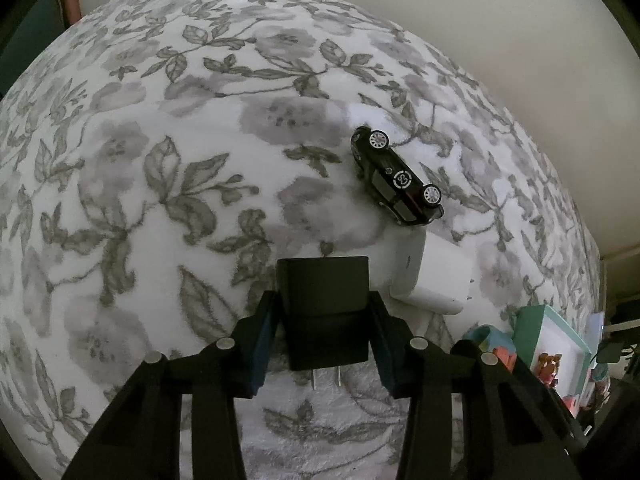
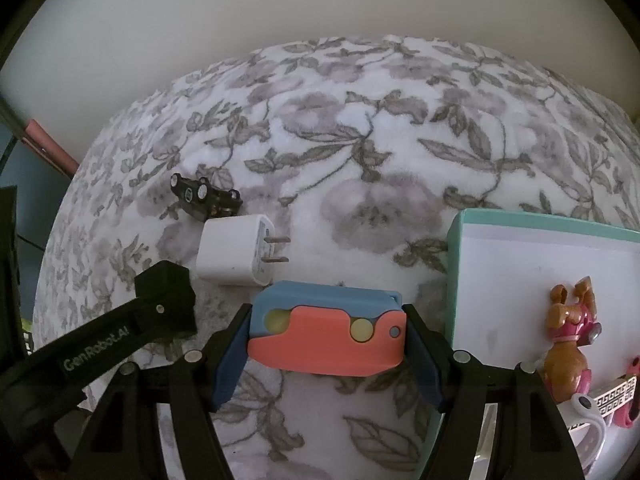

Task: Organize rigid objects
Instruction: 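Grasp the black charger with left tool while right tool lifts the pencil case, then carry the black charger and pencil case over the tray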

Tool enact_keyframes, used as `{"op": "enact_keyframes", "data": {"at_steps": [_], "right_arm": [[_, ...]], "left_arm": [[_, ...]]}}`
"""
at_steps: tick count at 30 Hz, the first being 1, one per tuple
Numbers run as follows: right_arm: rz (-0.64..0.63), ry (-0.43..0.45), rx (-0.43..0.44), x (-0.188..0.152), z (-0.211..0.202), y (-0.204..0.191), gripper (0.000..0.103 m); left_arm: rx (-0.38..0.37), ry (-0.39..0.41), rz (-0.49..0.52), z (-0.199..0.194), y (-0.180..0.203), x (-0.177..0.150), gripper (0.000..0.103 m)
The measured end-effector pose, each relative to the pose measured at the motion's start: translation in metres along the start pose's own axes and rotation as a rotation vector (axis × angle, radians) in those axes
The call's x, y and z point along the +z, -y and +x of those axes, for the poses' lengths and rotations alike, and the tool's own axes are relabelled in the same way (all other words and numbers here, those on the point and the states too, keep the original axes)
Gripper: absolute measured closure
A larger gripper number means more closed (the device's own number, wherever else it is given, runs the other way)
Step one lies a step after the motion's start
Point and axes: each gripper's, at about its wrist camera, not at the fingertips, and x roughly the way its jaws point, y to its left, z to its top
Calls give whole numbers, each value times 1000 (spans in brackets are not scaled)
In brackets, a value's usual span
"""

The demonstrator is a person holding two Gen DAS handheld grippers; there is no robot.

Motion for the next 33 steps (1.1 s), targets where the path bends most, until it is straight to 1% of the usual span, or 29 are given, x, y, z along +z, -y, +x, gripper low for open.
{"op": "enact_keyframes", "data": {"at_steps": [5, 12, 17, 22, 28, 31, 33], "right_arm": [[2, -5, 0, -1, 0, -1, 29], [11, 12, 14, 2, -14, 2, 29], [26, 50, 30, 8, -37, 8, 29], [29, 111, 32, 14, -70, 16, 29], [47, 163, 17, 20, -101, 37, 29], [62, 175, -36, 20, -108, 55, 29], [77, 165, -71, 20, -110, 70, 29]], "left_arm": [[-10, 20, -16, -13, -7, 0, 58], [-52, 95, -30, -47, -10, 7, 58], [-92, 169, -13, -82, -3, 12, 58], [-115, 231, 11, -110, 12, 14, 58], [-139, 251, 59, -119, 38, 9, 58], [-167, 236, 85, -117, 53, 6, 58], [-182, 223, 104, -115, 64, 2, 58]]}}
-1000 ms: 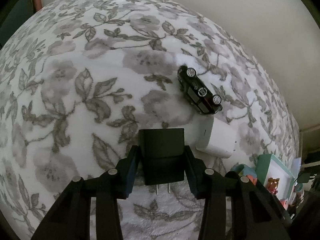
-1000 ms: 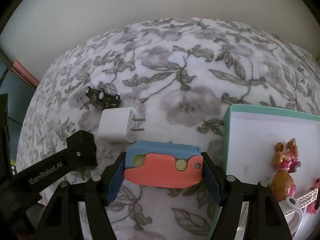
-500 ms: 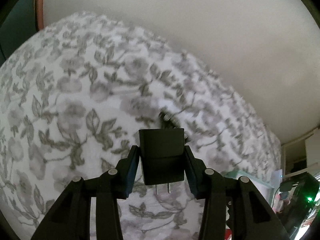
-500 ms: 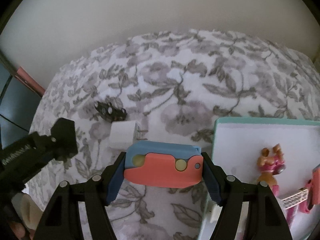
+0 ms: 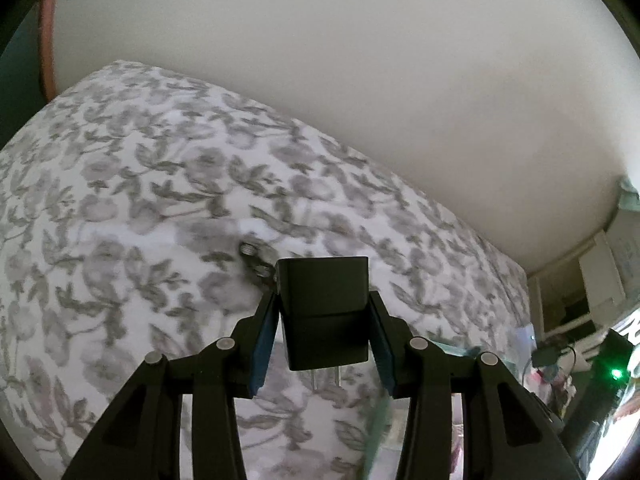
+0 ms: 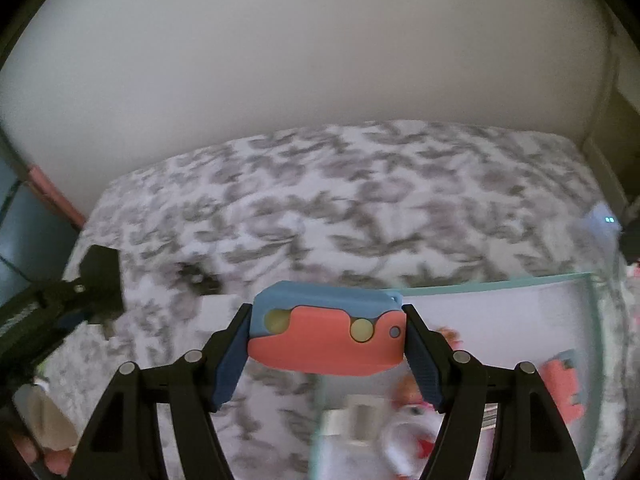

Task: Organize rigid objects
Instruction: 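Carry the black charger and pencil case over the tray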

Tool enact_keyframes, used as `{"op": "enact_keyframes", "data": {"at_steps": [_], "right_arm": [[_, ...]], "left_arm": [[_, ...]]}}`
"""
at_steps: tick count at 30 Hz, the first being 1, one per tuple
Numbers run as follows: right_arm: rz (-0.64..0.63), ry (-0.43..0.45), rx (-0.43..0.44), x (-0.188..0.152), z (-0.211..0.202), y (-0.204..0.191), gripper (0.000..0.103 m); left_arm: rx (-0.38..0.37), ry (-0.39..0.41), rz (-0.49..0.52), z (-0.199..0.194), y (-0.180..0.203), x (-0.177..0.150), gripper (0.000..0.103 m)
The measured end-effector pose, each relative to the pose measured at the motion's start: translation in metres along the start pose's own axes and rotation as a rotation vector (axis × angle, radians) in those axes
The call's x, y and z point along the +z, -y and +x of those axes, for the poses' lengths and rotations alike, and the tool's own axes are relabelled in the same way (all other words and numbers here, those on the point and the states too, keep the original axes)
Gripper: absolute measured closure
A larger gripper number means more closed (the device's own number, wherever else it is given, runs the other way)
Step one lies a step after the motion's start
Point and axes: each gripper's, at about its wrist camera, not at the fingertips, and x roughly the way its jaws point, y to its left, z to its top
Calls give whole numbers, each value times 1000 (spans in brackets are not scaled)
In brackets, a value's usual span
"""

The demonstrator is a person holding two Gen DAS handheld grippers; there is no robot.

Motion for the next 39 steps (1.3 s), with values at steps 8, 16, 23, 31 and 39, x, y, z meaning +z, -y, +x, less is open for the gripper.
{"op": "enact_keyframes", "data": {"at_steps": [8, 16, 23, 31, 39], "right_arm": [[78, -54, -102, -6, 8, 63, 29], [167, -78, -176, -13, 6, 119, 29], [244, -87, -216, -18, 4, 156, 29], [287, -77, -260, -21, 0, 181, 29], [326, -80, -269, -24, 2, 195, 29]], "left_arm": [[-29, -67, 90, 24, 51, -19, 58], [-56, -127, 165, 44, 94, -41, 58], [-69, -163, 244, 58, 132, -61, 58], [-84, -218, 346, 77, 172, -91, 58], [-90, -272, 386, 93, 186, -108, 58]]}}
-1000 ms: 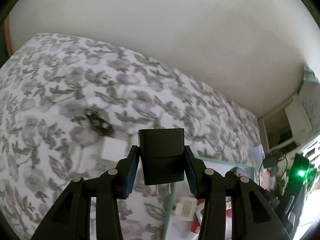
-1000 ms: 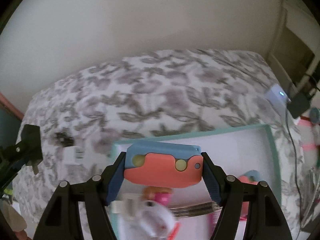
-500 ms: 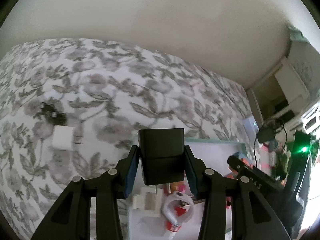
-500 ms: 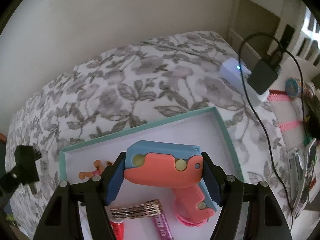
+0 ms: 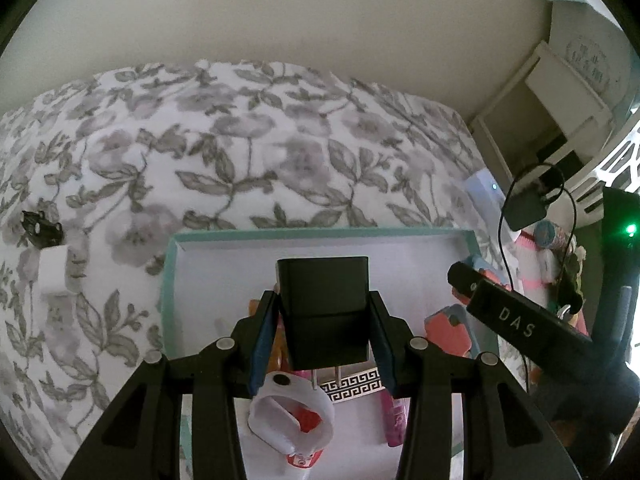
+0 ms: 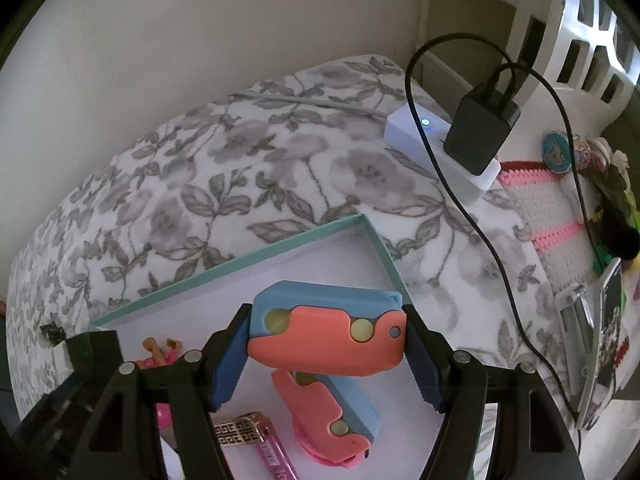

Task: Organize rigid objects
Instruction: 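Carry the black charger and pencil case over the tray, then lower black charger and pencil case into the tray and open both tools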

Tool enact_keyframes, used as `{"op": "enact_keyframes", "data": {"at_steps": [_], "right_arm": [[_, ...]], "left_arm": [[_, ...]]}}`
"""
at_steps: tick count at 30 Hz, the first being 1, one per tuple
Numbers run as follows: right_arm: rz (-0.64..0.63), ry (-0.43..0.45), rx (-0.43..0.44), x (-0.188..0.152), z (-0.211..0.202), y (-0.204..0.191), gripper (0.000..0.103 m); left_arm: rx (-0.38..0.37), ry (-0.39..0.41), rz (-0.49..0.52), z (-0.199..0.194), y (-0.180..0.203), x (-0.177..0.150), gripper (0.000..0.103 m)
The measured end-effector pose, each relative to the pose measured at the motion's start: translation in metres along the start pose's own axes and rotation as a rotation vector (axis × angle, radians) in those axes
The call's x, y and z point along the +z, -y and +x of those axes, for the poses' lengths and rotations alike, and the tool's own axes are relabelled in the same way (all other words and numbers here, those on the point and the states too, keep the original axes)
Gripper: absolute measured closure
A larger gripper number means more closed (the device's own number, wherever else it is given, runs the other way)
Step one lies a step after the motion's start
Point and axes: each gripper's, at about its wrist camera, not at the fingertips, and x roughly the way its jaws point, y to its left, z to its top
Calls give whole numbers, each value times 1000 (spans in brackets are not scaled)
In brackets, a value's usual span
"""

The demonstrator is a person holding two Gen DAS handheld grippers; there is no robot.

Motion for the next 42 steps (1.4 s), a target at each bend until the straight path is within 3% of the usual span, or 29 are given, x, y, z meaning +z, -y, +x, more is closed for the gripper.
{"op": "enact_keyframes", "data": {"at_steps": [19, 32, 42], "right_arm": [[-5, -37, -14, -10, 25, -1, 29], [-19, -79, -12, -13, 34, -3, 29], [-60, -18, -13, -2, 8, -11, 25]], "left_arm": [[11, -80, 2, 20, 1, -5, 54], [22, -76, 13, 15, 3, -4, 49], [16, -38, -2, -5, -1, 4, 45]]}}
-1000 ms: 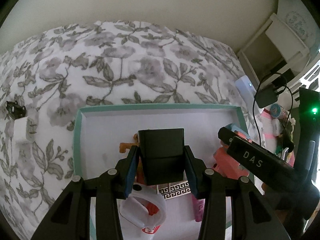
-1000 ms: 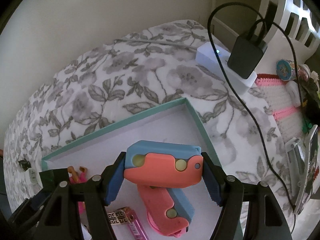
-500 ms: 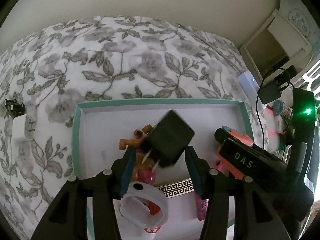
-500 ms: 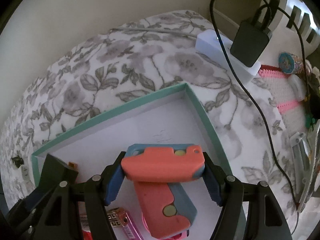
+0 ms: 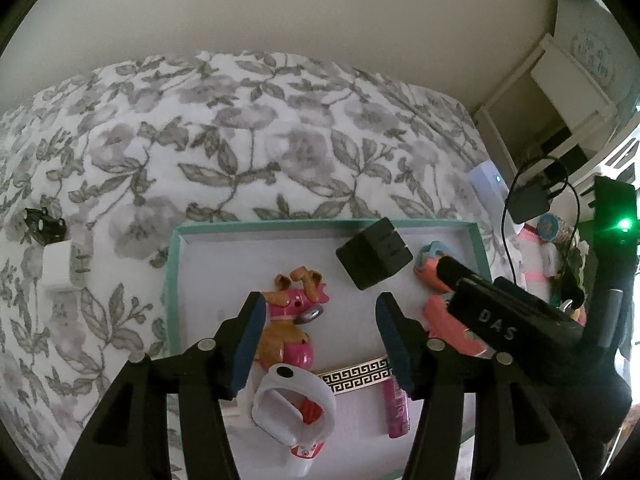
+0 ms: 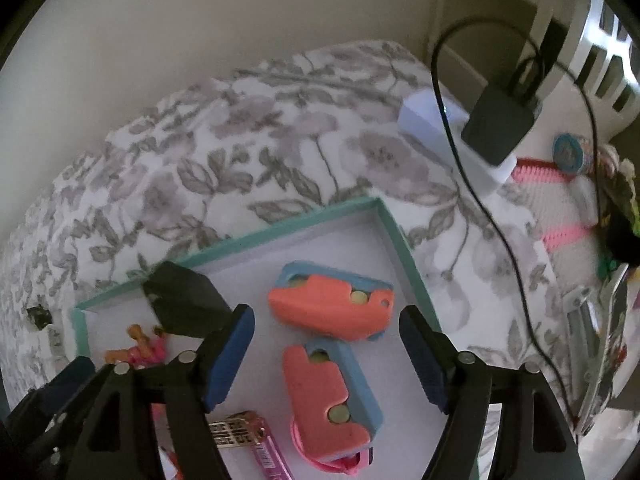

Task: Organize rigid objects
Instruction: 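Lower black charger and pencil case into the tray and open both tools, then move both open tools back toward the white charger and black toy car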

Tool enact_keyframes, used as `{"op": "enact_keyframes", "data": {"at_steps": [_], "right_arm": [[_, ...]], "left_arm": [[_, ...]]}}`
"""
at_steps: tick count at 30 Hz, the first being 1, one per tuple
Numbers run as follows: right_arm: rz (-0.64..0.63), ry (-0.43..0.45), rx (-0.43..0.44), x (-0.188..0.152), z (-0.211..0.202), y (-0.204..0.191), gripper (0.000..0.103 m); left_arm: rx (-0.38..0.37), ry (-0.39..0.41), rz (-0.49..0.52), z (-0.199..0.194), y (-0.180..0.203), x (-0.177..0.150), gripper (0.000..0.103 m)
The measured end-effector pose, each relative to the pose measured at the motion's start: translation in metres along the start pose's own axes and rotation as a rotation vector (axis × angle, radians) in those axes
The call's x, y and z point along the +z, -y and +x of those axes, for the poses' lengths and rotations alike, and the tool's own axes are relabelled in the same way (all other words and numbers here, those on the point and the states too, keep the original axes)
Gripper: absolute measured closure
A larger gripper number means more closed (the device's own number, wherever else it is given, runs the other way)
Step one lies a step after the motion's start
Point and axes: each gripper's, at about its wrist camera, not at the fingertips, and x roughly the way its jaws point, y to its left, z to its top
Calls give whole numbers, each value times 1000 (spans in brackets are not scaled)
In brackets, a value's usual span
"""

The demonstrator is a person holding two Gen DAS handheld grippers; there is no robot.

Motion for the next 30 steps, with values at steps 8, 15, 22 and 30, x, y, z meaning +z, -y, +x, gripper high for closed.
{"op": "enact_keyframes", "data": {"at_steps": [8, 15, 22, 30], "right_arm": [[-18, 88, 20, 13, -37, -7, 25], [-70, 114, 20, 13, -51, -21, 20], [-161, 105, 21, 5, -43, -51, 6], [-225, 114, 51, -4, -40, -79, 0]], "left_arm": [[19, 61, -45, -23, -15, 8, 44], [66, 105, -92, -34, -35, 13, 35], [179, 148, -159, -41, -65, 15, 16], [195, 160, -262, -44, -104, 8, 15]]}}
